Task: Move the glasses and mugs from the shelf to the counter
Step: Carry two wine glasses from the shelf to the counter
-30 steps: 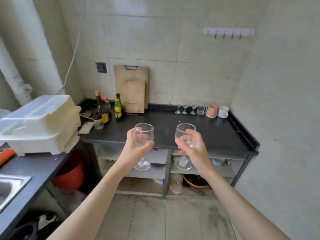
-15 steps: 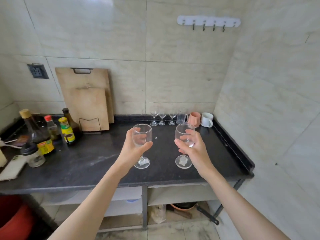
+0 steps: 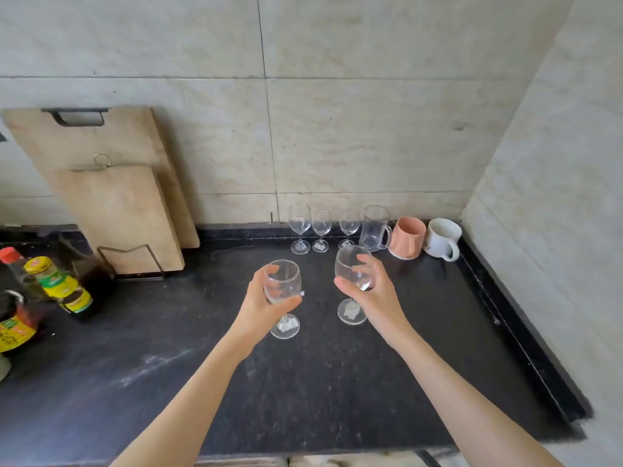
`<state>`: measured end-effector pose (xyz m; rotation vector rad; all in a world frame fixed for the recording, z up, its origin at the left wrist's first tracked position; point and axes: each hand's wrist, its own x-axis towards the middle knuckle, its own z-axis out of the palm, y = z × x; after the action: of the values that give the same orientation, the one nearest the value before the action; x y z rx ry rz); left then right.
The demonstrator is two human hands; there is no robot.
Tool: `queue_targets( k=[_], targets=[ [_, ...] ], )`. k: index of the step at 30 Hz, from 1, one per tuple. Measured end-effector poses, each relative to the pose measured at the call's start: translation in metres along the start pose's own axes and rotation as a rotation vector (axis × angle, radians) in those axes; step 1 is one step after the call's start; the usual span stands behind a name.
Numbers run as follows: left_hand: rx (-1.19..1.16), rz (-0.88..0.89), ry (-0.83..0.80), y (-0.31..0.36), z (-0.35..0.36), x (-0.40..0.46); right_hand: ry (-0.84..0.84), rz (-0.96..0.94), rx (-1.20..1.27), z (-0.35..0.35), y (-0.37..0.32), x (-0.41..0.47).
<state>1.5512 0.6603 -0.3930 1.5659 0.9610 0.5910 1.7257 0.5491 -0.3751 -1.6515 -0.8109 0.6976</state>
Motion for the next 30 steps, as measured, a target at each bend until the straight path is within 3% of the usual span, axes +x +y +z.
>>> queue_targets(
  k=[15, 30],
  targets=[
    [0.006, -0.103, 0.045, -0.059, 0.021, 0.195, -0.146, 0.218, -0.077, 0.038, 0.101, 0.209],
    [0.064, -0.107, -0.040, -0.093, 0.031, 0.262, -0.087, 0.248, -0.079, 0.066, 0.136, 0.260]
  ],
)
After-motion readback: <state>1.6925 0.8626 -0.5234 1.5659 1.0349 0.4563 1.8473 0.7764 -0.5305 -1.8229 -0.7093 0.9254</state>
